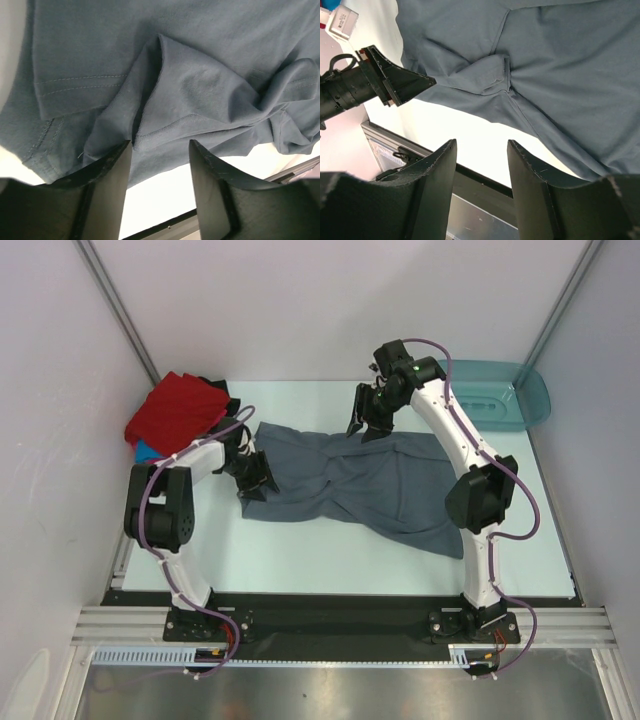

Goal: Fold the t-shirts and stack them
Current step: Fold the tshirt

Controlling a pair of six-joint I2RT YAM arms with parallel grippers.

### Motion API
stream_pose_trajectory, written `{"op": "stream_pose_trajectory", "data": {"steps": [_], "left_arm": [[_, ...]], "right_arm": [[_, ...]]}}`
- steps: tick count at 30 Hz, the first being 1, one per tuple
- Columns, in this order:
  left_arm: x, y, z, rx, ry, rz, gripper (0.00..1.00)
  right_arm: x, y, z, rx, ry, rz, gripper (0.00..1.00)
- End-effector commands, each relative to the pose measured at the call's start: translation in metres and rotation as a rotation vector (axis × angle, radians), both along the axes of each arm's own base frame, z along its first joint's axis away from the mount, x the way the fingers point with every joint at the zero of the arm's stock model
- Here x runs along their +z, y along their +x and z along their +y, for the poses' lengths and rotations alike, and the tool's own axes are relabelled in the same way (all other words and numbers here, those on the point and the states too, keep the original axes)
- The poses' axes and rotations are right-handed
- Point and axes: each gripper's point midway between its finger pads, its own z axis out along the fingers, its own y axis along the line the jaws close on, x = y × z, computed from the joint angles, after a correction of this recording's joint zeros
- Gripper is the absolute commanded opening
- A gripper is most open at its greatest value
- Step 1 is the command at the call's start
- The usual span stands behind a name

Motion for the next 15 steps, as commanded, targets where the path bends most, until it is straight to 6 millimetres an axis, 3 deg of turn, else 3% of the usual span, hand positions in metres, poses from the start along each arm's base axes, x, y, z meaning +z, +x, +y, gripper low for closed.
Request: {"op": "stream_pose_trajectory", "data": {"steps": [1,6,13,15], "left_arm": [[0.005,0.008,-0.010,-0.040,-0.029,-0.038,0.54],[0.003,0.005,-0.017,-0.049,-0.051,-0.030,0.45],[0.011,0.012,-0.023,-0.058,-0.072,-0.042,0.12],[0.017,0.017,-0.025,-0.064,-0.082,-0.053,0.09]], "right_arm": [[0.021,-0.006,-0.004,-0.010,0.017,-0.033,0.50],[0.017,-0.006,-0.005,-0.010,0.012,-0.027,0.50],[0.016,-0.005,-0.006,-0.015,0.009,-0.024,0.50],[0.016,-0.005,-0.006,-0.015,0.006,-0.027,0.50]]}}
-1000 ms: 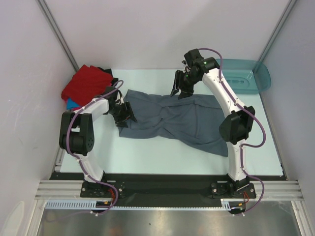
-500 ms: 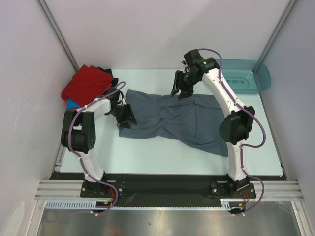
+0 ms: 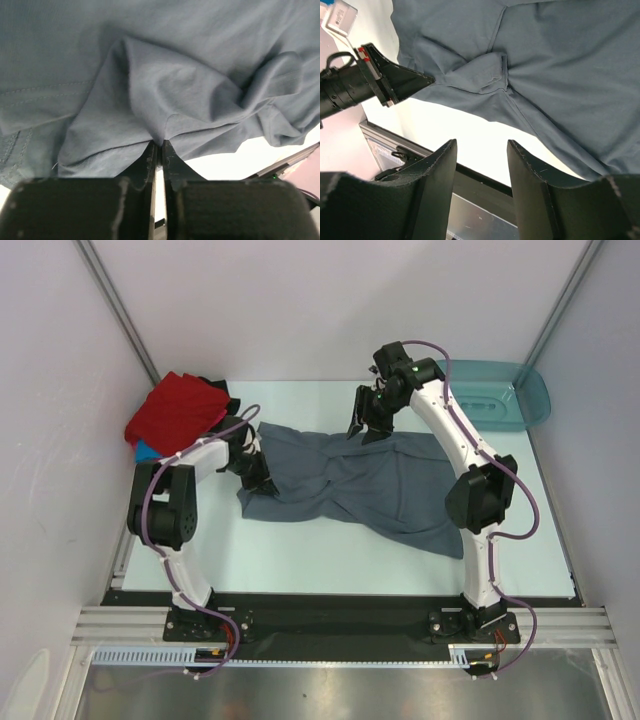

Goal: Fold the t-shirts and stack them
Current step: Fold the tshirt

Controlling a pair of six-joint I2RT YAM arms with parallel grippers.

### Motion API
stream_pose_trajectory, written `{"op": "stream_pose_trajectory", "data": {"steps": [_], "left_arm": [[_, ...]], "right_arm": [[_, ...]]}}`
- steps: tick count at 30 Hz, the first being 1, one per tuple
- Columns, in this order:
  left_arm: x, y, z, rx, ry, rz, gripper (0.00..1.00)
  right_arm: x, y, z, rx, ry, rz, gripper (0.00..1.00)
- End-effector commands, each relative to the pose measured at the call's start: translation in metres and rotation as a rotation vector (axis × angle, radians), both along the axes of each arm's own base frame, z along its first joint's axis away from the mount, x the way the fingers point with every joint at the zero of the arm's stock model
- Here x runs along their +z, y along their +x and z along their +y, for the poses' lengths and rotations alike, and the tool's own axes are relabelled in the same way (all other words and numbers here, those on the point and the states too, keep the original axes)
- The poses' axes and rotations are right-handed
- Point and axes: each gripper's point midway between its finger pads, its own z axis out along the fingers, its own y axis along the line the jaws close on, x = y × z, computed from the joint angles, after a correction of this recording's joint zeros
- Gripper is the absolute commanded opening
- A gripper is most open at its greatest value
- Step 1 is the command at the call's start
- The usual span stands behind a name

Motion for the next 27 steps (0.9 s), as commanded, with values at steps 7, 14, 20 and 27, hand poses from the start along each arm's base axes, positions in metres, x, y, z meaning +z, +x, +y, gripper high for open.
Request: {"op": "stream_pose_trajectory", "data": {"steps": [7,14,20,27], "left_arm": [[0.045,0.064,-0.019,-0.025,-0.066,-0.130,0.02],[0.050,0.104,-0.030,0.018,-0.113,-0.148,0.06],[0.030,0.128,-0.037,0.073,-0.173,-0.111,0.00],[0.036,0.151,-0.004,0.167,-0.128,-0.152,0.00]], "right_arm": [[0.016,-0.006,-0.007,-0.014,-0.002,-0.026,0.50],[0.013,-0.012,-0.013,-0.022,-0.022,-0.011,0.50],[0.007,-0.018,-0.017,-0.031,-0.036,0.002,0.50],[0.002,-0.021,-0.022,-0.044,-0.059,0.014,0.51]]}}
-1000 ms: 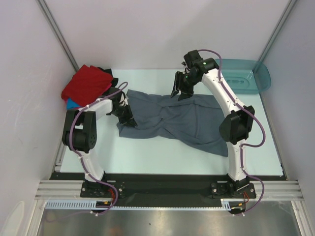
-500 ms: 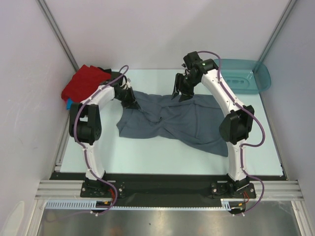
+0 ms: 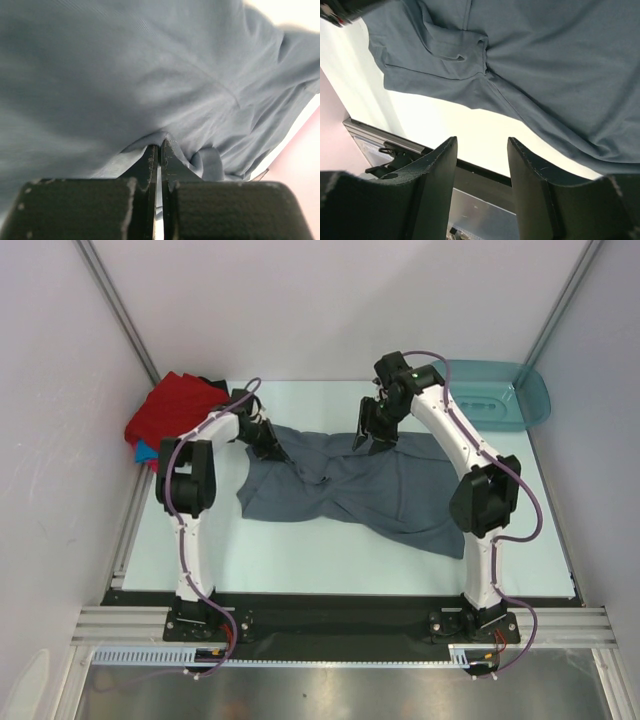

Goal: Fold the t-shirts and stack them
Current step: Fold the tshirt

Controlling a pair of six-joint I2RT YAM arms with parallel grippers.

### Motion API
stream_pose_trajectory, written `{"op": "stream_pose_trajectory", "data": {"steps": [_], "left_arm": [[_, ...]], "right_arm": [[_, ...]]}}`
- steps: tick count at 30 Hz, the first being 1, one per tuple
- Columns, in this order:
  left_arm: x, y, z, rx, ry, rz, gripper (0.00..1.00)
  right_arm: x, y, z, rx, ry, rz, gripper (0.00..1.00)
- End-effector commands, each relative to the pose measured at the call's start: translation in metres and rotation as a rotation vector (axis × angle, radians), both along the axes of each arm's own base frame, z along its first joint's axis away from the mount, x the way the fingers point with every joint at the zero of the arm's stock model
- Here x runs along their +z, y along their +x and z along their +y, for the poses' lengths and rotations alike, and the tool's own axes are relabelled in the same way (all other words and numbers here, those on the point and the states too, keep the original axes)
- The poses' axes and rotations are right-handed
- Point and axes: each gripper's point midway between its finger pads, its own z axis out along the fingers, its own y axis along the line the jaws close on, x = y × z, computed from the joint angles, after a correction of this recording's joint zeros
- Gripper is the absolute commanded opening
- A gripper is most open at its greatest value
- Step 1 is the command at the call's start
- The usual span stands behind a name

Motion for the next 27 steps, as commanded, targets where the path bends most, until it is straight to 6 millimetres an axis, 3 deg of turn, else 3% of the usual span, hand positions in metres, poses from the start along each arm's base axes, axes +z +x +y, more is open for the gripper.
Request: {"op": "stream_pose_trajectory", "data": {"steps": [1,6,9,10,11,12,13,14,15,19,21,25,27], "left_arm": [[0.043,0.035,0.022,0.079,-0.006,-0.130,0.00],[0.058,0.049,0.047,0.136,-0.007,-0.162,0.00],[0.067,0.056,0.050,0.146,-0.024,-0.185,0.01],[0.071,0.058,0.048,0.147,-0.041,-0.190,0.05],[0.068,0.058,0.045,0.142,-0.062,-0.177,0.15],[0.068,0.059,0.044,0.142,-0.071,-0.173,0.33],[0.069,0.058,0.043,0.144,-0.078,-0.169,0.41],[0.068,0.057,0.043,0.143,-0.078,-0.167,0.58],[0.069,0.055,0.043,0.139,-0.079,-0.167,0.99],[0.072,0.042,0.040,0.103,-0.088,-0.145,1.00],[0.079,0.033,0.037,0.082,-0.099,-0.146,1.00],[0.098,0.005,0.039,0.022,-0.072,-0.171,1.00],[0.097,-0.016,0.045,0.003,-0.024,-0.128,1.00]], "right_arm": [[0.021,-0.004,-0.008,-0.024,0.002,-0.047,0.51],[0.014,-0.006,-0.007,-0.027,0.009,-0.028,0.50],[0.010,-0.008,-0.004,-0.018,0.026,-0.016,0.51],[0.008,-0.008,-0.001,-0.008,0.039,-0.010,0.51],[0.004,-0.009,0.002,-0.002,0.052,0.011,0.51],[0.002,-0.010,0.004,0.002,0.058,0.017,0.51],[-0.001,-0.011,0.007,0.008,0.058,0.028,0.51],[-0.003,-0.011,0.007,0.010,0.054,0.032,0.51],[-0.005,-0.012,0.007,0.009,0.049,0.037,0.51],[-0.019,-0.019,-0.007,-0.008,-0.029,0.076,0.52],[-0.033,-0.027,-0.024,-0.028,-0.127,0.118,0.53],[-0.049,-0.036,-0.052,-0.095,-0.264,0.147,0.53],[-0.058,-0.041,-0.064,-0.126,-0.308,0.167,0.53]]}}
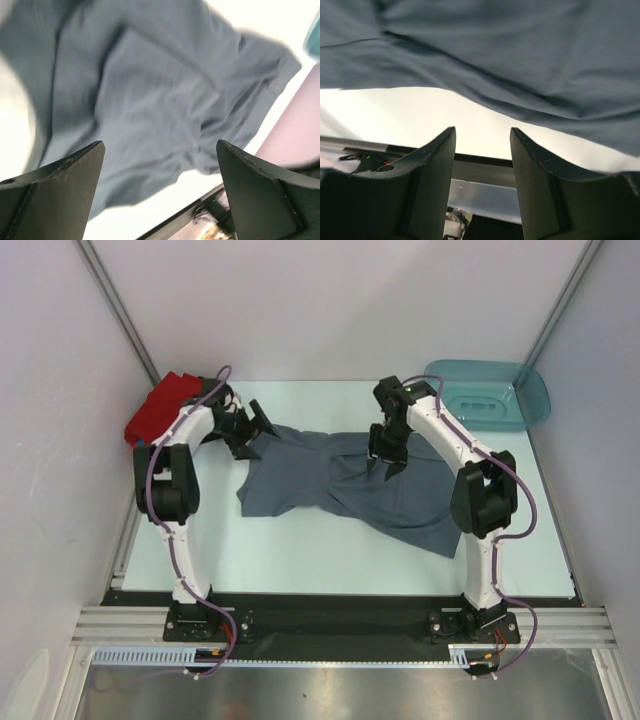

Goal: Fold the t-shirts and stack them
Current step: Fold the tshirt

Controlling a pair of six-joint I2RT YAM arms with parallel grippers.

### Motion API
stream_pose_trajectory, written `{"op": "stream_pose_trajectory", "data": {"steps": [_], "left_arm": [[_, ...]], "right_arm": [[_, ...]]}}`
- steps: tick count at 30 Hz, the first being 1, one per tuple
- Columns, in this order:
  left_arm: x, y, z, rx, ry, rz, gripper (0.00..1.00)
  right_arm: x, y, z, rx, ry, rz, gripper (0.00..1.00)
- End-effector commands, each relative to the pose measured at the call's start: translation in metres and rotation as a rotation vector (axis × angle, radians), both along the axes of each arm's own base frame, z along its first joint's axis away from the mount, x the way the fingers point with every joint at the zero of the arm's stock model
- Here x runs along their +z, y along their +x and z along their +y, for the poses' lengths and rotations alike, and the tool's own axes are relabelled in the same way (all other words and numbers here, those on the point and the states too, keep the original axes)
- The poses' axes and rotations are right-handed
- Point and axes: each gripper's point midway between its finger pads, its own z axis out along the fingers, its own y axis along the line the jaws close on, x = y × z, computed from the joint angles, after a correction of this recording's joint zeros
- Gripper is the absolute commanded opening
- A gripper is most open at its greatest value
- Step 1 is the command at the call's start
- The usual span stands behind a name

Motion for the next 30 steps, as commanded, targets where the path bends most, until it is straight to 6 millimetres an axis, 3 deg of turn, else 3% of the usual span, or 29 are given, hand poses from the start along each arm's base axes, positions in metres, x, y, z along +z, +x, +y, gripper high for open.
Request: {"op": "stream_pose_trajectory", "data": {"steps": [1,3,4,5,7,9,12,16,21,30], "left_arm": [[0.037,-0.037,0.006,-0.095,0.070,-0.054,1.00],[0.041,-0.057,0.017,-0.093,0.145,-0.046,1.00],[0.029,-0.073,0.020,-0.109,0.163,-0.013,1.00],[0.034,-0.082,0.022,-0.105,0.179,-0.021,1.00],[0.022,-0.104,0.023,-0.112,0.175,0.028,1.00],[0.026,-0.116,0.020,-0.114,0.169,0.015,1.00],[0.010,-0.143,0.022,-0.117,0.177,0.069,1.00],[-0.003,-0.161,0.021,-0.125,0.174,0.104,1.00],[-0.013,-0.167,0.015,-0.140,0.146,0.128,1.00],[-0.026,-0.147,0.041,-0.113,0.331,0.103,1.00]], "right_arm": [[-0.002,-0.011,-0.034,-0.088,-0.134,0.003,0.53],[-0.013,-0.015,-0.047,-0.135,-0.139,0.026,0.57],[-0.009,-0.016,-0.051,-0.154,-0.129,0.015,0.61],[-0.010,-0.018,-0.054,-0.179,-0.129,0.017,0.75],[-0.022,-0.033,-0.069,-0.214,-0.152,0.058,0.78],[-0.017,-0.037,-0.070,-0.254,-0.108,0.029,0.78],[-0.021,-0.049,-0.077,-0.304,-0.078,0.058,0.74],[-0.025,-0.059,-0.085,-0.344,-0.069,0.075,0.68],[-0.031,-0.065,-0.090,-0.360,-0.058,0.096,0.67],[-0.024,-0.063,-0.082,-0.336,-0.003,0.070,0.66]]}}
